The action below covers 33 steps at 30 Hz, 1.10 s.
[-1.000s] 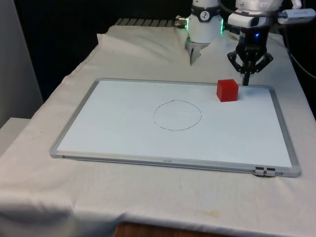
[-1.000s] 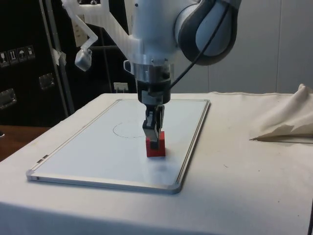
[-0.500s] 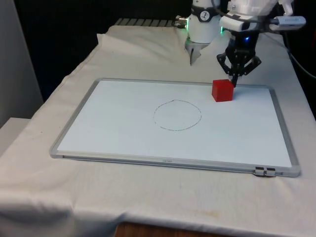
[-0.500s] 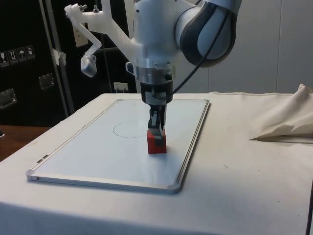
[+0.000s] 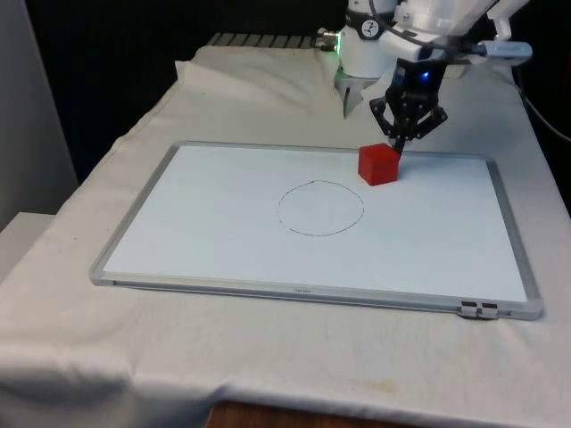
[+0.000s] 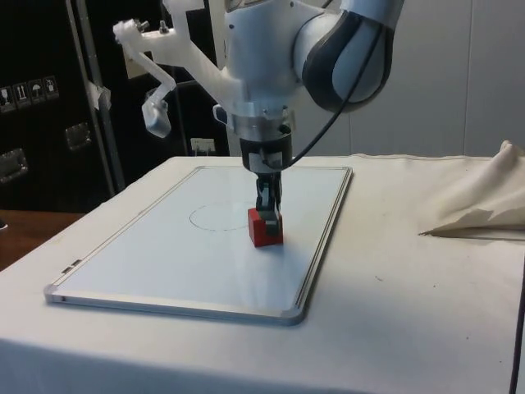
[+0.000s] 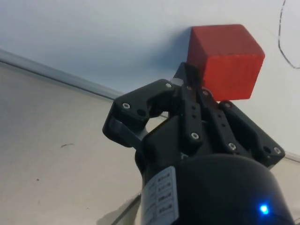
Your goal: Push the cube into the marked area.
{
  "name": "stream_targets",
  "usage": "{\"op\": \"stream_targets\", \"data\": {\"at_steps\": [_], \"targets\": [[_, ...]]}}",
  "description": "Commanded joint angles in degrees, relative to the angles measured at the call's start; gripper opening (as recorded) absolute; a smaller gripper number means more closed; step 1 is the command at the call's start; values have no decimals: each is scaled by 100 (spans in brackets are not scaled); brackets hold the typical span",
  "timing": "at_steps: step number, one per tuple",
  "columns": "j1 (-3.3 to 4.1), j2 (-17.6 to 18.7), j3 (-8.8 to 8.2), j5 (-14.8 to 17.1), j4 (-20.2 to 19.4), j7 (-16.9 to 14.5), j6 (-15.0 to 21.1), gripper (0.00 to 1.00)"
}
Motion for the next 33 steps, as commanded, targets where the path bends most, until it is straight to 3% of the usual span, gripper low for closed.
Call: {"op": "stream_targets", "data": {"at_steps": [1,2,3,4,12,13,14,21,22,23,30,31,32,33], "targets": [[40,46,-103,-195,63,109,-34,0],[40,57,-132,-241,74,103,-46,0],[0,34,-40,-74,17,0,-6,0],[40,63,-160,-281,86,109,-52,0],[52,189,-401,-699,264,183,-120,0],[0,138,-292,-493,178,40,-103,0],[52,206,-424,-745,281,195,-126,0],[52,327,-567,-1054,418,281,-143,0],[0,321,-487,-922,378,178,-120,0],[57,344,-607,-1140,441,298,-172,0],[52,355,-705,-1444,481,321,-350,0],[0,332,-630,-1306,435,223,-327,0],[46,367,-710,-1484,493,315,-372,0],[40,378,-710,-1513,510,309,-401,0]]}}
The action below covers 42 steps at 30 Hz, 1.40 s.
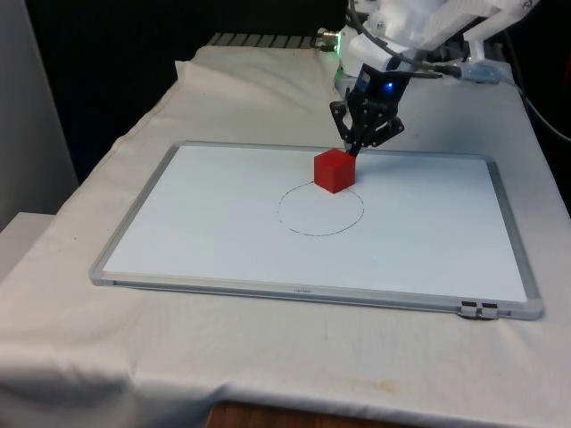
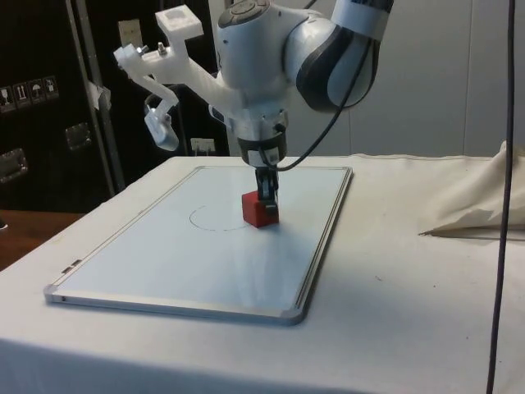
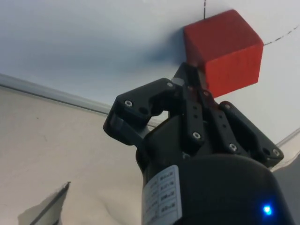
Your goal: Push the cube into the marked area.
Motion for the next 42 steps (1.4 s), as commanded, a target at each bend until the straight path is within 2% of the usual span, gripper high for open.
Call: {"op": "stream_targets", "data": {"at_steps": [1,6,7,8,14,15,16,22,23,24,31,32,33,40,41,42], "targets": [[40,52,-69,-160,74,80,-46,0],[34,160,-126,-367,195,74,-149,0],[0,132,-69,-252,149,0,-149,0],[34,183,-132,-395,218,74,-166,0],[34,361,-195,-590,395,57,-229,0],[0,309,-138,-470,327,0,-201,0],[34,384,-201,-619,418,57,-241,0],[34,550,-258,-819,613,57,-344,0],[0,516,-206,-710,556,0,-321,0],[34,573,-264,-848,636,57,-367,0],[34,745,-304,-1060,842,57,-470,0],[0,716,-258,-968,796,0,-458,0],[34,768,-309,-1089,871,52,-487,0],[29,934,-338,-1306,1071,57,-602,0],[0,888,-292,-1220,1031,0,-619,0],[29,963,-344,-1358,1112,57,-613,0]]}}
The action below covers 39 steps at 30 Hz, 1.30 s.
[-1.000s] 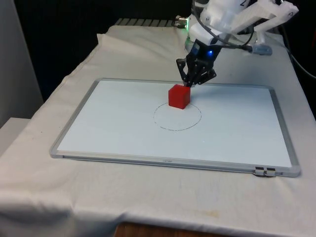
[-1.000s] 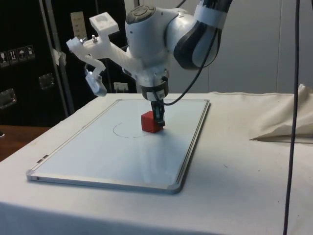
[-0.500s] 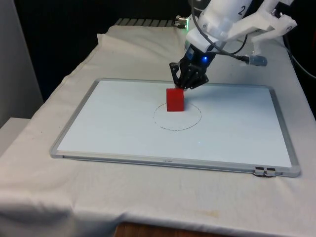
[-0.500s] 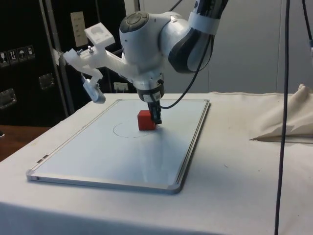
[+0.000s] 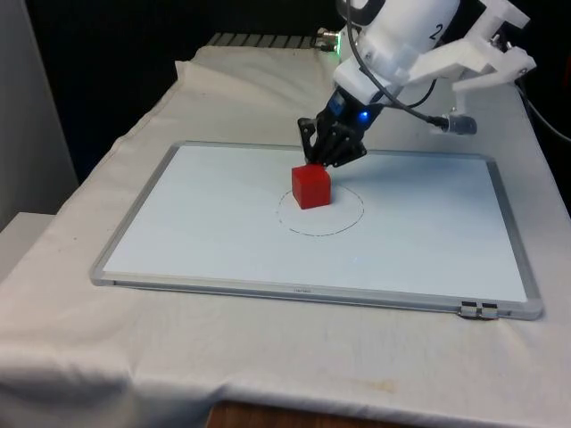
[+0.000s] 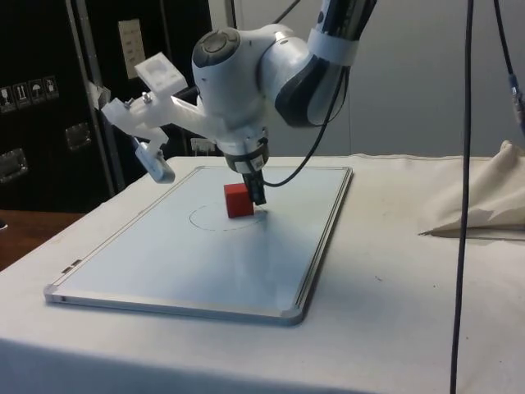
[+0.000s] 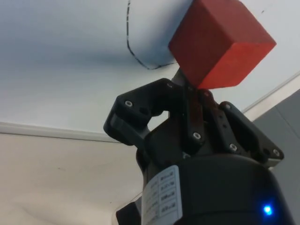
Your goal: Push the cube into the marked area.
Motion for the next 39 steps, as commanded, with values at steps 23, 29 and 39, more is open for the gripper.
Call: {"op": "stream_targets", "data": {"at_steps": [23,29,39], "targets": [[6,-34,80,115,246,57,-6,0],[0,-115,103,160,206,223,0,0],[-6,-206,155,298,138,418,29,0]]}}
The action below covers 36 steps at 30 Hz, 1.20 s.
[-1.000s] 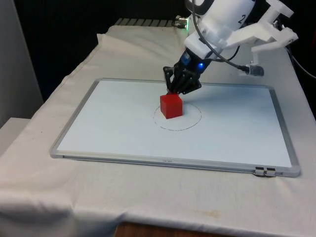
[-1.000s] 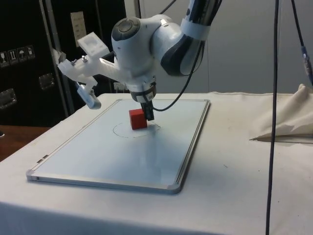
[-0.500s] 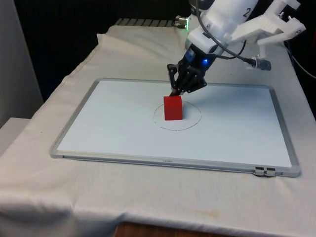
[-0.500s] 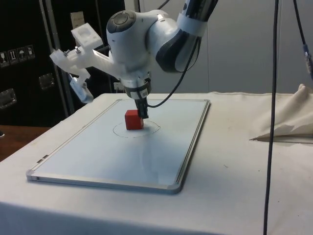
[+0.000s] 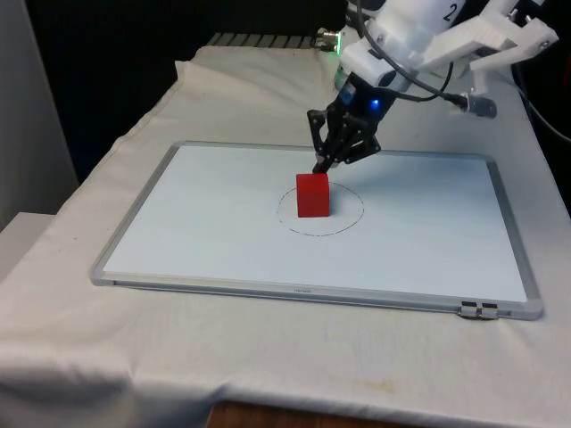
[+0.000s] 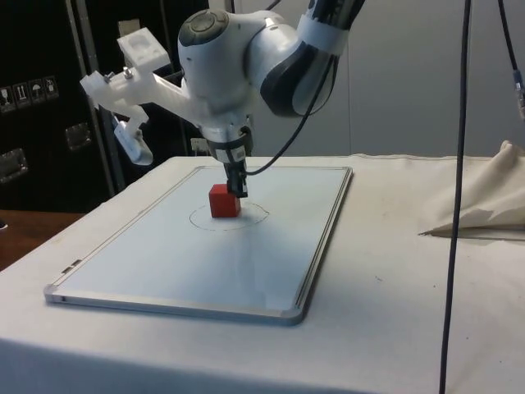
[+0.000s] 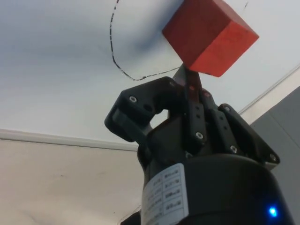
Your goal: Push the cube into the marked area.
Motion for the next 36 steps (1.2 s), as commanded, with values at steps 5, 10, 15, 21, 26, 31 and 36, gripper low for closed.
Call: {"op": "stream_targets", "data": {"at_steps": [5,10,15,21,26,31,36], "targets": [[-23,-149,52,235,-97,-6,0,0],[-23,-344,46,321,-92,-63,-206,0],[-23,-504,57,344,-74,-74,-390,0],[-11,-733,74,413,-69,-69,-590,0],[-11,-802,103,527,-86,-46,-613,0],[0,-796,97,544,-57,11,-584,0],[-11,-854,172,808,-103,-6,-584,0]]}}
